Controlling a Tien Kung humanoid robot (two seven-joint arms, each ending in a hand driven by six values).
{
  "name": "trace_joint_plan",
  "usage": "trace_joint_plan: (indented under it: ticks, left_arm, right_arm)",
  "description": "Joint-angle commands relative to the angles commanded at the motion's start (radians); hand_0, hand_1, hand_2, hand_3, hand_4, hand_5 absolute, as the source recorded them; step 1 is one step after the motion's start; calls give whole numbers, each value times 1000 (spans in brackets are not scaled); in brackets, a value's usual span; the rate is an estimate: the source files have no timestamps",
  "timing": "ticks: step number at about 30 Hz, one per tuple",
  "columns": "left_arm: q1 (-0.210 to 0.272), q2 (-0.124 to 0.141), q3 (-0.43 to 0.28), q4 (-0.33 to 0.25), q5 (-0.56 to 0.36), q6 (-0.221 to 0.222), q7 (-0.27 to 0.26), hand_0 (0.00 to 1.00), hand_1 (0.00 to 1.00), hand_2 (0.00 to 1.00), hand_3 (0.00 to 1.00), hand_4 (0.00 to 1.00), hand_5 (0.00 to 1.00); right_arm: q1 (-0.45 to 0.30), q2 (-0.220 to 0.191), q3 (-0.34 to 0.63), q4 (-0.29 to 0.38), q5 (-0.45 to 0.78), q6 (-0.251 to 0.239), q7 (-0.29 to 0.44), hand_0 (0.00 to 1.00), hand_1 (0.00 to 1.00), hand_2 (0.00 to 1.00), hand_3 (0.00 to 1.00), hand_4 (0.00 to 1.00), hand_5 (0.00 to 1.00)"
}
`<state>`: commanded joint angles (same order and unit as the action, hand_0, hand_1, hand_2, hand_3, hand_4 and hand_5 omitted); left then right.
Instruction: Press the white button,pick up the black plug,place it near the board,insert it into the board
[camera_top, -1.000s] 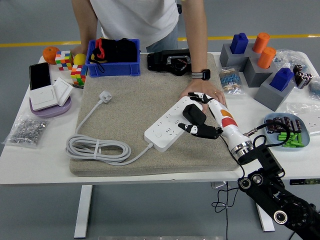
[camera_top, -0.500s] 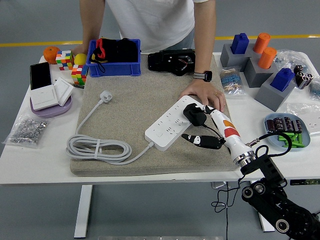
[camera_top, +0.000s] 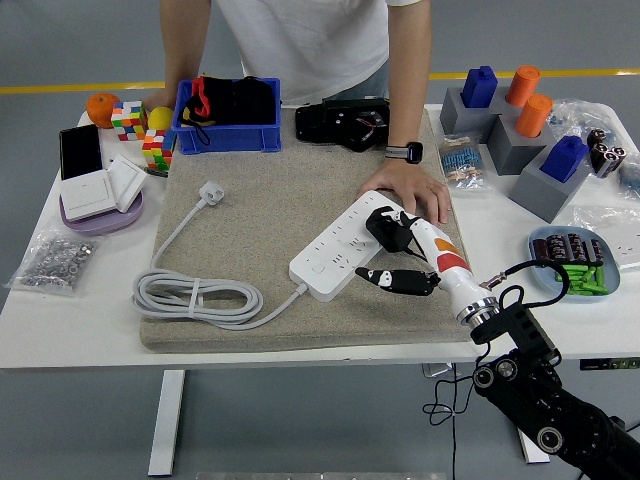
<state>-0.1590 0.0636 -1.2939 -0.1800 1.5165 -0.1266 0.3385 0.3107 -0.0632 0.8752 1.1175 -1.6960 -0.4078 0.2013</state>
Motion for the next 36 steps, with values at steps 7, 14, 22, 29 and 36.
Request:
trace_joint_plan:
  ticks: [7,14,22,29,36]
  left_arm:
    - [1,-1,-3,0,0,0,0,684,676,659,685,565,188]
    - [2,-2,-4,0,-4,1,0,684,675,659,685,566,188]
    - [-2,-2,-6,0,2,1,-1,684,675,659,686,569,190]
    - [0,-2,-3,0,-6,1,-1,684,676,659,685,570,190]
    - [-1,-2,-3,0,-1,0,-1,685,676,659,686,570,192]
  right_arm:
    - [7,-5,9,8,-7,0,0,819,758,694,720,998,265]
    - [5,-16,25,-31,-29,7,-4,818,759,696,719,998,261]
    - [21,-6,20,-59,-35,6,-2,817,759,696,721,998,259]
    - [35,11,1,-78,-50,7,-3,819,759,697,720,998,258]
    - [64,24,-24,-93,-52,7,-3,819,759,697,724,998,258]
